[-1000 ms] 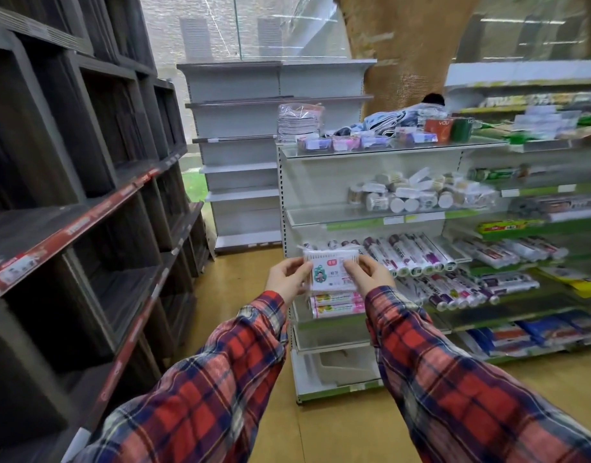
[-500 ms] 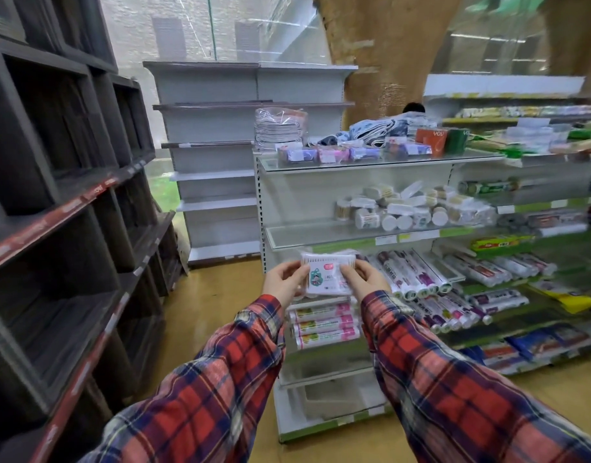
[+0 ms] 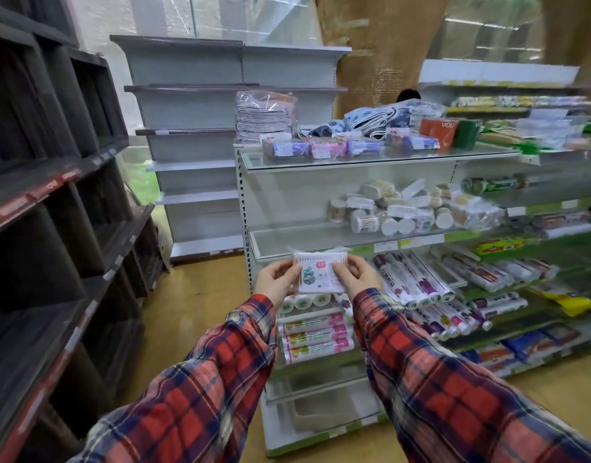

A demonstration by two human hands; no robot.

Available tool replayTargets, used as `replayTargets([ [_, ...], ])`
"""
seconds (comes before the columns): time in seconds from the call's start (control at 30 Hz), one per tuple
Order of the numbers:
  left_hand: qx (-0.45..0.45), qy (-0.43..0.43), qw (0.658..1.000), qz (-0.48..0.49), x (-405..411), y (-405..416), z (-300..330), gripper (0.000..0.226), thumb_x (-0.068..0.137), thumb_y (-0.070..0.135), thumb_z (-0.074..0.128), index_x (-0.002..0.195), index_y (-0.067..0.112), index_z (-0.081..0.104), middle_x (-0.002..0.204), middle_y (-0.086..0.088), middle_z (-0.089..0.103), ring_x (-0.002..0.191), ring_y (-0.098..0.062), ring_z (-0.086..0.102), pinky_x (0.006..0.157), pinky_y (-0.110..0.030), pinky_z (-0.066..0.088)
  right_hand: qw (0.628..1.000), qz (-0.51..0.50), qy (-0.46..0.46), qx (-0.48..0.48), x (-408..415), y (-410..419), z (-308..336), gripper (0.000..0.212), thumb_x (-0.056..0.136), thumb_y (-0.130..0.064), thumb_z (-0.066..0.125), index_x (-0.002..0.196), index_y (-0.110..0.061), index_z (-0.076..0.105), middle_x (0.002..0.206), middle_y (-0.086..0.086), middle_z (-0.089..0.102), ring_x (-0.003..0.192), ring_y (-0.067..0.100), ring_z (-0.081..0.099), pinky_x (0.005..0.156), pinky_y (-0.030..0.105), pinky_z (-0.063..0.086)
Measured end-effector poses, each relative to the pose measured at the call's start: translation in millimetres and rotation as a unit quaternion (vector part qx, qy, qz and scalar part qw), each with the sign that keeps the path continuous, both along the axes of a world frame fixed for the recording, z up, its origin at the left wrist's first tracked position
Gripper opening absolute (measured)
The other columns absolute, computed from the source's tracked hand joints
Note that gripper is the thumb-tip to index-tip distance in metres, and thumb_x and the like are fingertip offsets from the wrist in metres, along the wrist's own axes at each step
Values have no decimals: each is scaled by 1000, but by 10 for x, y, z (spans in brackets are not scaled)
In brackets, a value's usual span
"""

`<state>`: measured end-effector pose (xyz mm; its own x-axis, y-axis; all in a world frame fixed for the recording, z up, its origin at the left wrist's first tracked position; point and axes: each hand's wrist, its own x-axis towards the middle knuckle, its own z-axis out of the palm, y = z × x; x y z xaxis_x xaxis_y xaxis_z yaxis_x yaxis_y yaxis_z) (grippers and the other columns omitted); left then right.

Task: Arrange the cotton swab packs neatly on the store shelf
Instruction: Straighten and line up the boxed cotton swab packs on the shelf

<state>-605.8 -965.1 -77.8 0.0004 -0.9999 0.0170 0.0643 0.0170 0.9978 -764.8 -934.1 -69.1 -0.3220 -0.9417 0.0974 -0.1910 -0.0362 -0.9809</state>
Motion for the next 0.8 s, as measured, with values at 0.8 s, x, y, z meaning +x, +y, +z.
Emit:
replayTargets([
  [0.8,2,-30,997,75,-666,-1661,-71,32,90,11,63,120,1,58,107,-8,68,97,-23,66,78,-31,58,988,155,8,18,-805,-2027,-92,51,80,-9,72,127,-8,53,115,7,63,99,16,58,96,33,49],
])
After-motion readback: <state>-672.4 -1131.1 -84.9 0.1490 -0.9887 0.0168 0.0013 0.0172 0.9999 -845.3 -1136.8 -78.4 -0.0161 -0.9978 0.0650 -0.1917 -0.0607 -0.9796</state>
